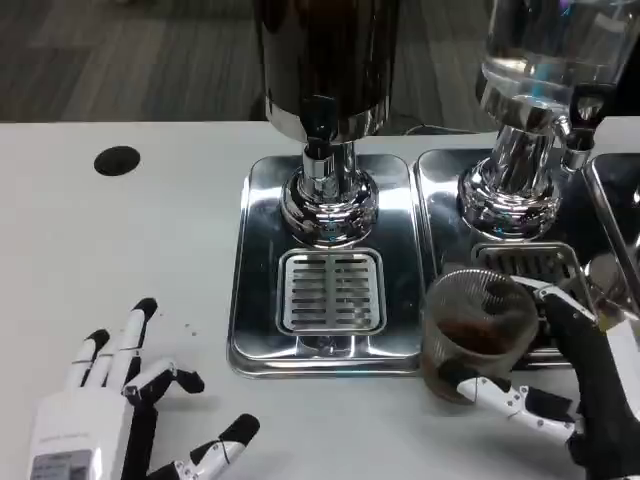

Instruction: Grasp the cup under the faucet to collect the drink, then remove the cup.

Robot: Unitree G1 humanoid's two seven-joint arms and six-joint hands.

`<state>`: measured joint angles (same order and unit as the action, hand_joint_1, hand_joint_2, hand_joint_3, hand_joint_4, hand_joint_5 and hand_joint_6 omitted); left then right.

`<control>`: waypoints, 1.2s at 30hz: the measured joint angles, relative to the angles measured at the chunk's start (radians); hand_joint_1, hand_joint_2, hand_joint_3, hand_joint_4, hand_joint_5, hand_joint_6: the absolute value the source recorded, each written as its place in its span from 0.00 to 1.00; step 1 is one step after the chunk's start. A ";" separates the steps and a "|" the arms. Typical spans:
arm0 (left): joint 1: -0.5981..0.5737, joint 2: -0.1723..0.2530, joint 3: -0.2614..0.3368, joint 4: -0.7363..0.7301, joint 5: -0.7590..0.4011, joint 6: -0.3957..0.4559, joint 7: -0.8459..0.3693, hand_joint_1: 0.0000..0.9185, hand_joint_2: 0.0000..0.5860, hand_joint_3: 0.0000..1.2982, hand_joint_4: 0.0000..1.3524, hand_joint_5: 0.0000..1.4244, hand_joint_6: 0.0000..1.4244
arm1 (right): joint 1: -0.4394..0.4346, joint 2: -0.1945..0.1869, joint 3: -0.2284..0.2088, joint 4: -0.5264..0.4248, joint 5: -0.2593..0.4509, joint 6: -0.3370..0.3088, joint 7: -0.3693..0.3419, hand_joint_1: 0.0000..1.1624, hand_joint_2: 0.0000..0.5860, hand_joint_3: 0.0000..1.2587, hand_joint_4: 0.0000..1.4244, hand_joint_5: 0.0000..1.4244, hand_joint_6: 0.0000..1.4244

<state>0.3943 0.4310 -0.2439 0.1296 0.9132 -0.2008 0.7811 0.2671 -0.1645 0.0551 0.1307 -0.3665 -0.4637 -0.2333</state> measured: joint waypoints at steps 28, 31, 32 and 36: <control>0.021 0.003 -0.007 -0.018 0.006 0.025 -0.015 0.00 0.24 0.49 0.02 0.12 0.08 | 0.015 -0.009 0.062 0.155 -0.161 -0.125 -0.181 0.68 0.30 0.38 0.43 0.38 0.35; 0.020 0.003 -0.008 -0.018 0.006 0.025 -0.015 0.00 0.24 0.49 0.02 0.12 0.08 | 0.013 -0.024 0.070 0.169 -0.151 -0.147 -0.177 0.65 0.30 0.32 0.37 0.35 0.33; 0.020 0.003 -0.009 -0.018 0.007 0.026 -0.015 0.00 0.24 0.49 0.02 0.12 0.08 | 0.011 -0.028 0.072 0.173 -0.148 -0.154 -0.175 0.64 0.30 0.29 0.35 0.34 0.32; 0.020 0.003 -0.012 -0.018 0.025 0.033 -0.015 0.00 0.25 0.50 0.02 0.12 0.08 | 0.007 -0.034 0.076 0.193 -0.124 -0.170 -0.161 0.61 0.29 0.22 0.30 0.30 0.30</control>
<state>0.4140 0.4337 -0.2556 0.1118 0.9377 -0.1678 0.7659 0.2737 -0.1981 0.1312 0.3233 -0.4907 -0.6334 -0.3943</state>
